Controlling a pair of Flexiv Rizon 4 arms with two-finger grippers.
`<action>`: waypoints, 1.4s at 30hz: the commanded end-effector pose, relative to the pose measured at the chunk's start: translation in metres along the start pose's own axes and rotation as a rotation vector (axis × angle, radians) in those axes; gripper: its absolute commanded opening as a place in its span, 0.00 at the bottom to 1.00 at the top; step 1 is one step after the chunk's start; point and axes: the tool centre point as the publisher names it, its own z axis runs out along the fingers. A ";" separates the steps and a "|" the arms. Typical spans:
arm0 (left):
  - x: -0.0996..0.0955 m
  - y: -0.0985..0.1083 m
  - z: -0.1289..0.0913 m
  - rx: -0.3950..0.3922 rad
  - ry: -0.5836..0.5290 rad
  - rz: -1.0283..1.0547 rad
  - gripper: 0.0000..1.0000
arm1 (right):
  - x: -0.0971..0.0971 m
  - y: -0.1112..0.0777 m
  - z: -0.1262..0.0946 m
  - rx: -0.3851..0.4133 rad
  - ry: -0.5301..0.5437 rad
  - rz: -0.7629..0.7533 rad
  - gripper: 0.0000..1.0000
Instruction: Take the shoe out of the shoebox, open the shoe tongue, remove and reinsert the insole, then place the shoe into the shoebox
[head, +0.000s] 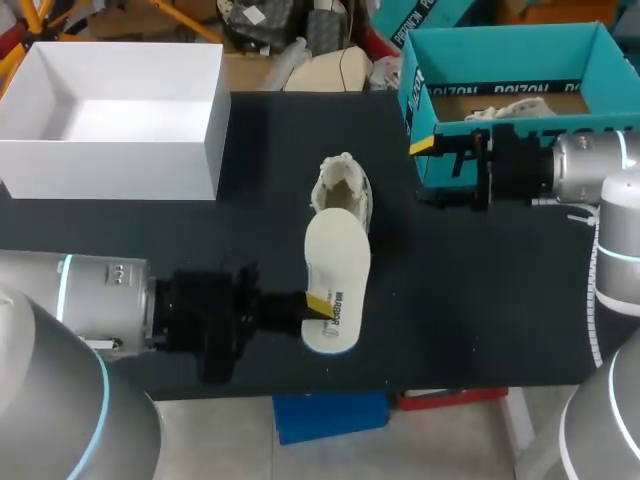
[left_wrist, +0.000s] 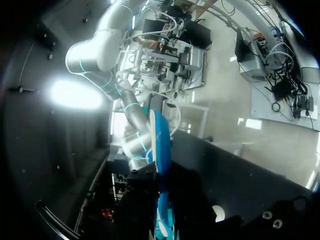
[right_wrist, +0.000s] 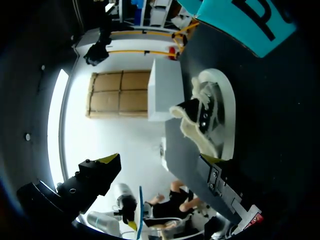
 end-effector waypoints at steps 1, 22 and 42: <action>0.003 -0.007 -0.004 -0.018 -0.026 0.004 0.00 | -0.001 -0.001 0.001 -0.004 0.000 0.000 1.00; 0.080 0.037 0.030 -0.042 -0.187 0.170 0.00 | -0.001 -0.001 0.001 -0.004 0.000 0.000 1.00; 0.065 0.180 0.082 -0.088 -0.133 0.303 0.00 | -0.001 -0.001 0.001 -0.004 0.000 0.000 1.00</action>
